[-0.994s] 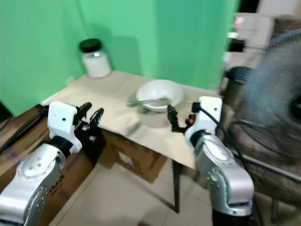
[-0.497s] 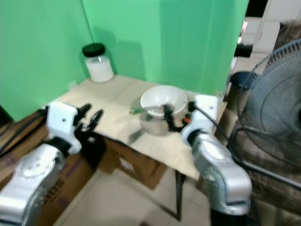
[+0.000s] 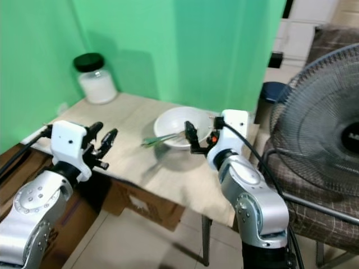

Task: Setting the table

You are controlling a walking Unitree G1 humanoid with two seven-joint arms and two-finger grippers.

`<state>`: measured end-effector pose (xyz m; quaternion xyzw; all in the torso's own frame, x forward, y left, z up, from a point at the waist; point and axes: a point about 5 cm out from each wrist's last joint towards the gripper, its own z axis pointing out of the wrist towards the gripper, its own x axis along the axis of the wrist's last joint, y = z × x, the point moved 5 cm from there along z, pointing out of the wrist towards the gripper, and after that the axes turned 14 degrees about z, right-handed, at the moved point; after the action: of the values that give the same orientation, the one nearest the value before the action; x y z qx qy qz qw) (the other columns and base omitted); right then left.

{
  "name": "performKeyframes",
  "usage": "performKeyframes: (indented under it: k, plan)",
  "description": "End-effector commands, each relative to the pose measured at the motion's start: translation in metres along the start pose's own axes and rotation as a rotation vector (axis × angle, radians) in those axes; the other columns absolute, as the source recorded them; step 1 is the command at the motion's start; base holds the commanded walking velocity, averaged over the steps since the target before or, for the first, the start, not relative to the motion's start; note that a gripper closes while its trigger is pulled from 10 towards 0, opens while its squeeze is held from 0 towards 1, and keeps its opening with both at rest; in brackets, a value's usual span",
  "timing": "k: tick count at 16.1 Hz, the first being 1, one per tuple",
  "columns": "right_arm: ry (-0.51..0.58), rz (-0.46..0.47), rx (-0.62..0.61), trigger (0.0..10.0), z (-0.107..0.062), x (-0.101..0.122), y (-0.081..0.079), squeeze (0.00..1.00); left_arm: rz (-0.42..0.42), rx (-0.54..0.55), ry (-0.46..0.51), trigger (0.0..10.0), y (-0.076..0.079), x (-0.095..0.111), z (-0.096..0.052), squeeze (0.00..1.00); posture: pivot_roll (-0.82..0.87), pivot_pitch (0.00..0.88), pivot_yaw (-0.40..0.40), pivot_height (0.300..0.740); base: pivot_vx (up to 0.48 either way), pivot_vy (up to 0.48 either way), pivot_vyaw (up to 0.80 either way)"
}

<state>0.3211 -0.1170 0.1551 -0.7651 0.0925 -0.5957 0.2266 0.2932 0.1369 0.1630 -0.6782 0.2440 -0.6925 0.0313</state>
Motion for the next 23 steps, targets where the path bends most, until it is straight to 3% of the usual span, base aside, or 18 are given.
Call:
performKeyframes:
  k: [1,4,5,6,8,11,15,16,17,20,21,22,23]
  plan:
    - [0.008,-0.001,-0.021,10.0,0.0,0.003,0.005,0.0,0.005,-0.012,0.008,10.0,0.003,0.002,0.002,0.0,0.02,0.0,0.104,0.74,0.281,0.0,0.0]
    - [0.013,0.005,-0.019,10.0,-0.001,0.005,0.005,0.02,0.004,-0.018,0.01,10.0,0.004,0.003,0.003,0.0,0.02,0.0,0.108,0.74,0.28,0.0,0.0]
    - [0.012,0.006,-0.025,10.0,-0.001,0.005,0.006,0.78,0.003,-0.021,0.011,10.0,0.005,0.003,0.003,0.0,0.02,0.0,0.109,0.74,0.277,0.0,0.0]
    - [0.004,0.011,-0.027,10.0,0.0,0.004,0.006,1.0,0.002,-0.023,0.013,10.0,0.005,0.003,0.004,0.0,0.01,0.0,0.11,0.74,0.277,0.0,0.0]
    - [-0.056,-0.022,-0.121,10.0,0.012,0.0,0.022,1.0,0.011,-0.051,0.041,10.0,0.009,0.006,0.007,0.0,0.0,0.0,0.106,0.74,0.0,0.0,0.0]
    - [-0.081,-0.021,-0.169,10.0,0.022,0.005,0.03,1.0,0.027,-0.086,0.05,10.0,0.012,0.006,0.008,0.0,0.01,0.0,0.075,0.74,0.0,0.0,0.0]
    - [-0.209,-0.021,-0.199,10.0,0.045,-0.001,0.038,1.0,0.033,-0.253,0.083,10.0,0.024,0.009,-0.001,0.0,0.03,0.0,0.026,0.74,0.0,0.0,0.0]
    - [-0.237,-0.005,-0.209,10.0,0.05,-0.005,0.04,0.79,0.035,-0.286,0.086,10.0,0.027,0.01,-0.005,0.0,0.03,0.0,0.013,0.74,0.0,0.0,0.0]
    - [-0.262,-0.005,-0.221,10.0,0.053,-0.009,0.043,0.0,0.038,-0.306,0.084,10.0,0.028,0.01,-0.009,0.0,0.04,0.0,0.005,0.74,0.0,0.0,0.0]
    - [-0.336,0.074,-0.234,10.0,0.058,-0.019,0.045,0.0,0.057,-0.365,0.077,10.0,0.033,0.01,-0.018,0.0,0.05,0.0,-0.007,0.74,0.0,0.0,0.0]
    - [-0.354,0.132,-0.231,9.3,0.059,-0.023,0.044,0.0,0.062,-0.372,0.078,10.0,0.033,0.011,-0.02,0.0,0.05,0.0,-0.008,0.74,0.0,0.0,0.0]
    - [-0.359,0.159,-0.228,3.9,0.06,-0.024,0.043,0.0,0.061,-0.374,0.079,10.0,0.033,0.012,-0.021,0.0,0.05,0.0,-0.008,0.74,0.0,0.0,0.0]
    - [-0.364,0.224,-0.22,0.0,0.061,-0.025,0.041,0.0,0.058,-0.396,0.082,10.0,0.034,0.014,-0.022,0.0,0.05,0.0,-0.008,0.74,0.0,0.0,0.0]
